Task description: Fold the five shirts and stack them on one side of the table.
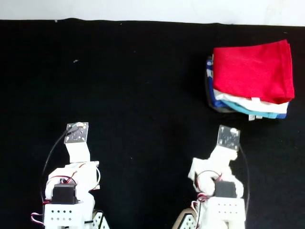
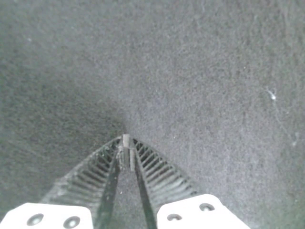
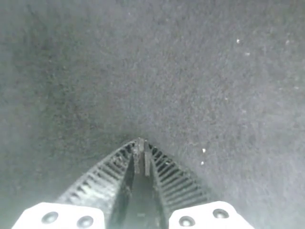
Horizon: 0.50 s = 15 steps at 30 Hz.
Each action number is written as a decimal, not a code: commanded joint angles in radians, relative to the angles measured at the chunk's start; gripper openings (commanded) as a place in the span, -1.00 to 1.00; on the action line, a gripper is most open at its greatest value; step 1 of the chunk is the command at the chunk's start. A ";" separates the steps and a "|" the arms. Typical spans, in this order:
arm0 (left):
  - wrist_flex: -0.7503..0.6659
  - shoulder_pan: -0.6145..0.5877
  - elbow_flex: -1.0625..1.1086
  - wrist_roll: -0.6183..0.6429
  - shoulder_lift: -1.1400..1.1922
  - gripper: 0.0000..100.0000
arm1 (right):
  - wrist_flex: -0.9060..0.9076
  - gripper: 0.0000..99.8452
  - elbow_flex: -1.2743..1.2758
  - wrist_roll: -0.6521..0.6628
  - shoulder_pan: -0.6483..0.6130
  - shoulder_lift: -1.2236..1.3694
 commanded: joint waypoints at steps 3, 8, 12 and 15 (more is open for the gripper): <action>0.014 0.010 -0.007 0.008 -0.001 -0.97 | 0.081 -0.98 0.120 -0.006 -0.010 -0.298; 0.015 0.010 -0.028 0.008 -0.001 -0.97 | 0.076 -0.98 0.130 -0.003 -0.013 -0.243; 0.009 0.012 0.013 0.009 -0.001 -0.98 | 0.139 -0.98 0.131 -0.003 -0.013 -0.245; 0.009 0.012 0.013 0.009 -0.001 -0.98 | 0.150 -0.98 0.130 -0.003 -0.013 -0.245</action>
